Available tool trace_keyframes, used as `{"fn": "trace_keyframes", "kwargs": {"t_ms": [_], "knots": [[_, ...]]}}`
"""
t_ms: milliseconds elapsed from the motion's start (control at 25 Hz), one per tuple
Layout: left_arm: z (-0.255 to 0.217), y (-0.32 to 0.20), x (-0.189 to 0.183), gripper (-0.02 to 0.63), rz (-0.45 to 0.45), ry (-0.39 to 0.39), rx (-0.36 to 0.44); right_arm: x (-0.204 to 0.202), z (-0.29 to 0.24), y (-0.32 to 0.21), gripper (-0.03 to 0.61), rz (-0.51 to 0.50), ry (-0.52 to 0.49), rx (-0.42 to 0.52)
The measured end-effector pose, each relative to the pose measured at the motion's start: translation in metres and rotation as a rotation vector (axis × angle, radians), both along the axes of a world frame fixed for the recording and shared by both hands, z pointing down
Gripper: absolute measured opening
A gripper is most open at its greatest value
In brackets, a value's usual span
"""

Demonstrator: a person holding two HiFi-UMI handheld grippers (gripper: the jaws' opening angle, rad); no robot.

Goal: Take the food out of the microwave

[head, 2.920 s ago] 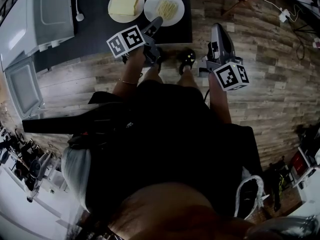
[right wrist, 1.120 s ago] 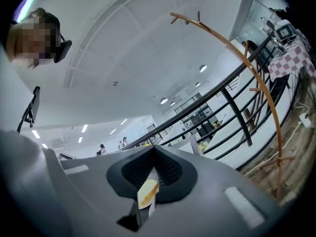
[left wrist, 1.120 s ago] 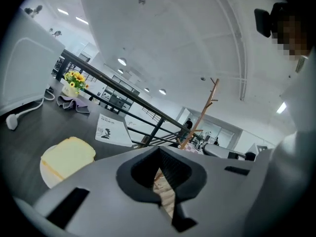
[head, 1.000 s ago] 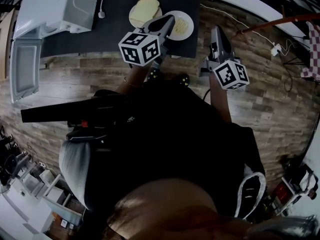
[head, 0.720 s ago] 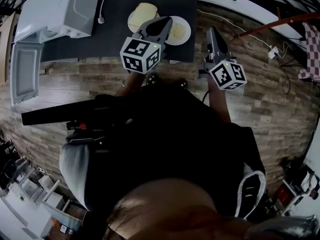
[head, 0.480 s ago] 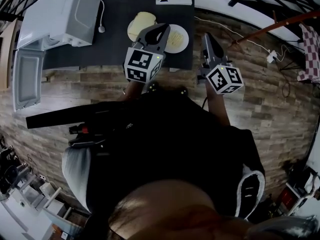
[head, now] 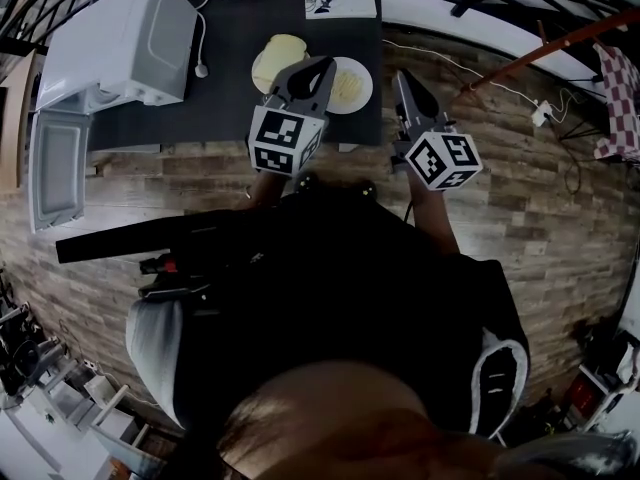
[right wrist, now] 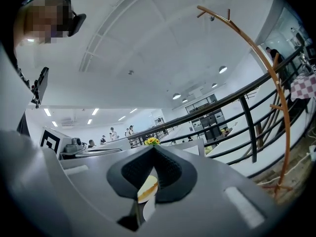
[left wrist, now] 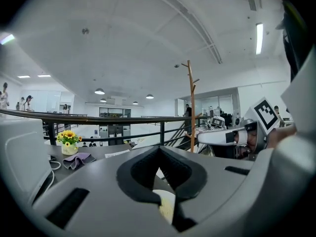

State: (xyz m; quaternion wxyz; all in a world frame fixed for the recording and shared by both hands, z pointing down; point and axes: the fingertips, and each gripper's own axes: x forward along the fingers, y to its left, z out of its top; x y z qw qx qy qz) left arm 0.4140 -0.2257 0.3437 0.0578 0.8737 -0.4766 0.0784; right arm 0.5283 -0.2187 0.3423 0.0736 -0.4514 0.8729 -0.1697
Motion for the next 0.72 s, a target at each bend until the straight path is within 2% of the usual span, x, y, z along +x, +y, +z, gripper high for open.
{"fn": "trace_keyframes", "kwargs": {"t_ms": [720], "knots": [[0.0095, 0.0039, -0.0045, 0.006, -0.012, 0.012, -0.035, -0.0036, 0.0075, 0.0019, 0.000, -0.006, -0.007, -0.027]]}}
